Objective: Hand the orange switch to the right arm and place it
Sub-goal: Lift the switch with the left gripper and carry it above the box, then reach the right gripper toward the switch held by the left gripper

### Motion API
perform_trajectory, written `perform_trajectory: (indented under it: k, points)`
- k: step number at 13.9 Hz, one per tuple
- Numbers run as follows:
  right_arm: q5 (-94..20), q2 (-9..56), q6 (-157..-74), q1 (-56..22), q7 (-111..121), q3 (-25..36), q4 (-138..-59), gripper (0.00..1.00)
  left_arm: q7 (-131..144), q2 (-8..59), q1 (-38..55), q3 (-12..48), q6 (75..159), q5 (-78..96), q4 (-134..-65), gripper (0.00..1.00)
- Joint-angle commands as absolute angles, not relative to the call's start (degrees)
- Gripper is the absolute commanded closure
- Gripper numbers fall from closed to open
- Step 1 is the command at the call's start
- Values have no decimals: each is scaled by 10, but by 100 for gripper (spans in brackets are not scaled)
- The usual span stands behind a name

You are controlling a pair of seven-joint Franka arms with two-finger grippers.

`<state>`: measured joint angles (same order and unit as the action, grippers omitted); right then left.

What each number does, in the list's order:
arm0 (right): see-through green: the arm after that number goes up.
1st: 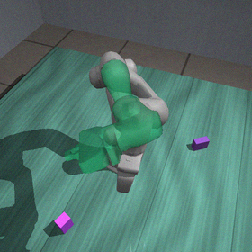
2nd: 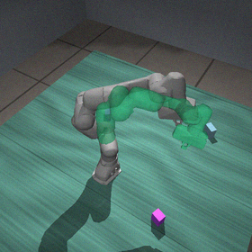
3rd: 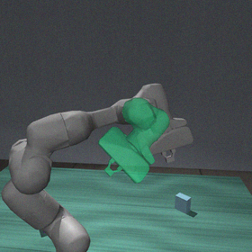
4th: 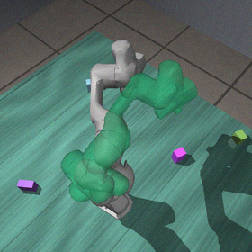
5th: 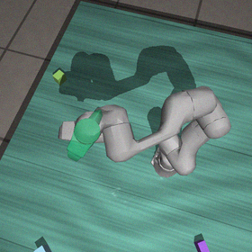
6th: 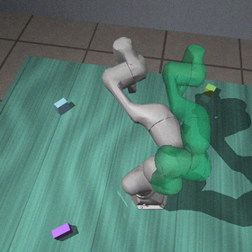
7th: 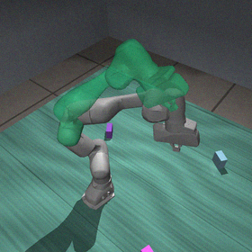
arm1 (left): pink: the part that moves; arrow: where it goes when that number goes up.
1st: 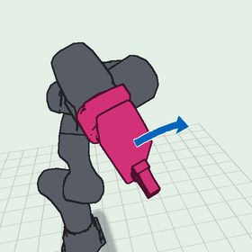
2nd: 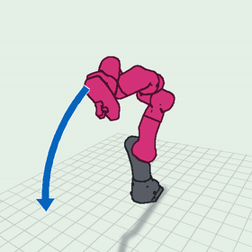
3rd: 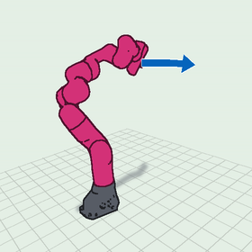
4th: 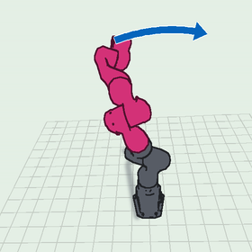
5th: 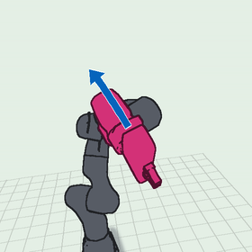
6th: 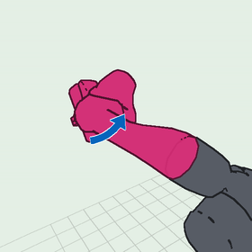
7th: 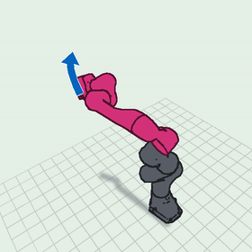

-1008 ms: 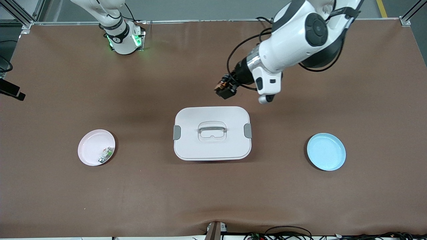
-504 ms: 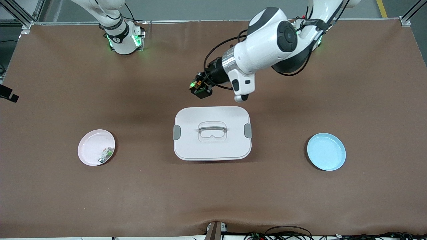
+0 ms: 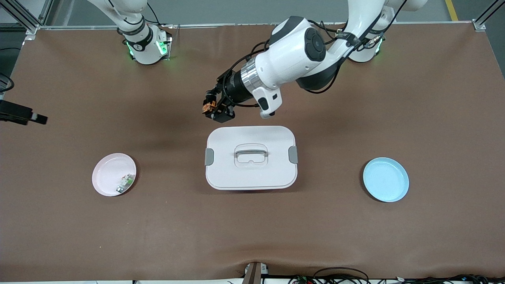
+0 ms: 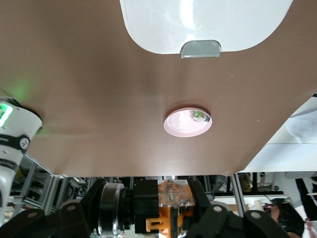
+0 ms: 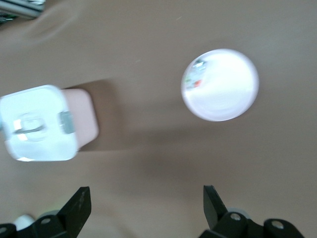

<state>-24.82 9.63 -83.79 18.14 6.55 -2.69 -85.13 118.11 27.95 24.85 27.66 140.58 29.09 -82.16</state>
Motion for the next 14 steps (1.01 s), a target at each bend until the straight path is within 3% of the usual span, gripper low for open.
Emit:
perform_trajectory:
  k: [1,5,9,14]
  points:
    - [-314,60,-864,183,59,-40,-916,0,1201,308,270,264,1424,290,-796,68]
    - [-327,32,-887,121,-33,-40,-953,0,1201,335,300,246,1451,289,-788,68]
    - [-374,-13,-971,72,-45,-40,-1047,0,1200,339,344,202,1451,291,-780,68]
    - [-375,-12,-1007,14,-46,-40,-1057,0,1197,337,344,201,1451,289,-780,68]
